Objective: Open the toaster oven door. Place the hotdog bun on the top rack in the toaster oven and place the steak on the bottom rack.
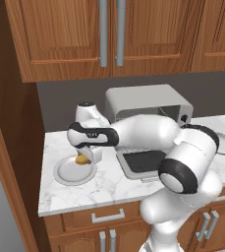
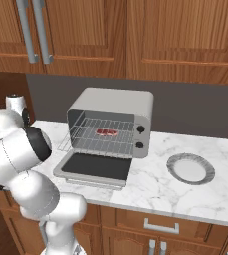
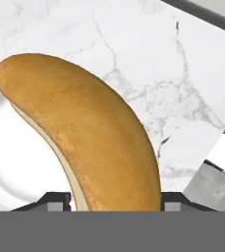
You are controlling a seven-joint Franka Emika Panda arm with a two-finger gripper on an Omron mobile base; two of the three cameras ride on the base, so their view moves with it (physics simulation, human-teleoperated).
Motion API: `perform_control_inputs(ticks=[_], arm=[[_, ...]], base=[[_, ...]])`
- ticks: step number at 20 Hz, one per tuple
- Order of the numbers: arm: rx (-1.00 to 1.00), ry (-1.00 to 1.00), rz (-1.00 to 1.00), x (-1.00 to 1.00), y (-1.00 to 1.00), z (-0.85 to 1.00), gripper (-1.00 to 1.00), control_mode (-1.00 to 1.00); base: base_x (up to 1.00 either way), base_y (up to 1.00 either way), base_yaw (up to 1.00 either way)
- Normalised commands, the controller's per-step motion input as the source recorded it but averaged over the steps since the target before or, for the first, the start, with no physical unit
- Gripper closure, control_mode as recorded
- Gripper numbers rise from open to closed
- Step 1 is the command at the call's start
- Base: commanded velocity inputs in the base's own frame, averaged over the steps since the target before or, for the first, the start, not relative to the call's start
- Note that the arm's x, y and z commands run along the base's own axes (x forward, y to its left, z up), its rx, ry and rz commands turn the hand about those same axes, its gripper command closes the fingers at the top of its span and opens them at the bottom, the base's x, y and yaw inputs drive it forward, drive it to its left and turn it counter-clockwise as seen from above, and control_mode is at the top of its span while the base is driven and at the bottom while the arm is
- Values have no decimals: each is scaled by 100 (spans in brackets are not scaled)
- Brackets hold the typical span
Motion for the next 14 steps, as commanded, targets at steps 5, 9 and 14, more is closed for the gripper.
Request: perform_control_inputs(ticks=[5, 9, 14], arm=[[0, -9, 7, -38, -32, 30, 100, -100], [0, -6, 4, -38, -35, 26, 100, -100], [1, -8, 3, -40, -35, 28, 100, -100]], base=[[0, 0, 0], [0, 0, 0], [0, 0, 0]])
